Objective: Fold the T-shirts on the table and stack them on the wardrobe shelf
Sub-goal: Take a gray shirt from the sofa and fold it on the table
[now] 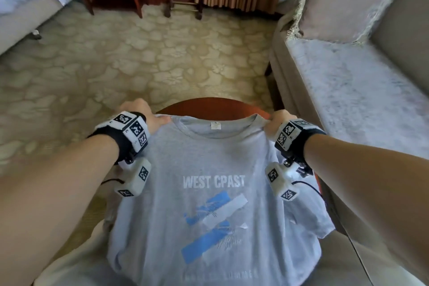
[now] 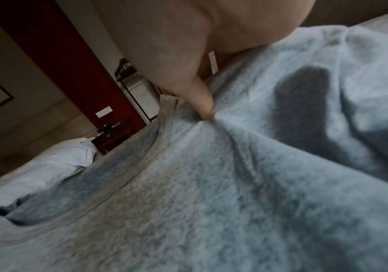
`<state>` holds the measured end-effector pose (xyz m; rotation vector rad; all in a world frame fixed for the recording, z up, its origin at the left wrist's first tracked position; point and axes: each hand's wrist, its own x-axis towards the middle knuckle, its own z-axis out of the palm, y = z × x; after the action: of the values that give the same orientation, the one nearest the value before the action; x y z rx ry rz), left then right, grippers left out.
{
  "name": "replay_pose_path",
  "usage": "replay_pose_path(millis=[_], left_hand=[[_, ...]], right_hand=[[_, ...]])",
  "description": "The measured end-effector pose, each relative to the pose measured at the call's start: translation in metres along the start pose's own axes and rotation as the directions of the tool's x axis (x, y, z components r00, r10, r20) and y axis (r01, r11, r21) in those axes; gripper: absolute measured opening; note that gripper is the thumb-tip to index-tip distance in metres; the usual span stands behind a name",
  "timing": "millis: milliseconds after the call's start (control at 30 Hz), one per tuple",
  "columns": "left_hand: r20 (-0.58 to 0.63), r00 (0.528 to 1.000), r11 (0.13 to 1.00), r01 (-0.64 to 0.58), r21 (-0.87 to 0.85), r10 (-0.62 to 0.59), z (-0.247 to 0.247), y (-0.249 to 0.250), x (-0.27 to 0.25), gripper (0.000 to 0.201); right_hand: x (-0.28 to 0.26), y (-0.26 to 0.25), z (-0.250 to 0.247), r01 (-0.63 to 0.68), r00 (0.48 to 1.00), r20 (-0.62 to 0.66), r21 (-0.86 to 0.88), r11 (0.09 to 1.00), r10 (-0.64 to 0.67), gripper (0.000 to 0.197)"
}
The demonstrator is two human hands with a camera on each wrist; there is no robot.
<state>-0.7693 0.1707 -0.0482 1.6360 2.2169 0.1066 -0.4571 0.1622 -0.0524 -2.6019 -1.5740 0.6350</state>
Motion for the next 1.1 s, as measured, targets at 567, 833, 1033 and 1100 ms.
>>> replay_pose_path(millis=[567, 833, 1033, 1100], left_hand=[[-0.046, 0.992, 0.976, 0.126, 0.179, -0.119, 0.037, 0.020, 0.038, 0.098], [0.246, 0.956, 0.983, -0.133, -0.123, 0.160, 0.065, 0.108, -0.049, 0.083], [0.415, 0.904, 0.989, -0.138, 0.054, 0.103, 0.114, 0.144, -0.096, 0.123], [0.416, 0.907, 0.986, -0.121, 0.114, 0.063, 0.127, 0.147, -0.101, 0.131]], right_hand=[[0.056, -0.023, 0.030, 0.043, 0.992, 0.119, -0.006, 0.999, -0.042, 0.059], [0.000, 0.039, -0.027, -0.102, 0.990, 0.126, 0.268, 0.958, 0.070, 0.038], [-0.035, 0.107, -0.026, -0.229, 0.941, 0.314, 0.303, 0.925, 0.130, 0.059], [-0.043, 0.122, -0.020, -0.224, 0.913, 0.399, 0.309, 0.924, 0.088, 0.054]])
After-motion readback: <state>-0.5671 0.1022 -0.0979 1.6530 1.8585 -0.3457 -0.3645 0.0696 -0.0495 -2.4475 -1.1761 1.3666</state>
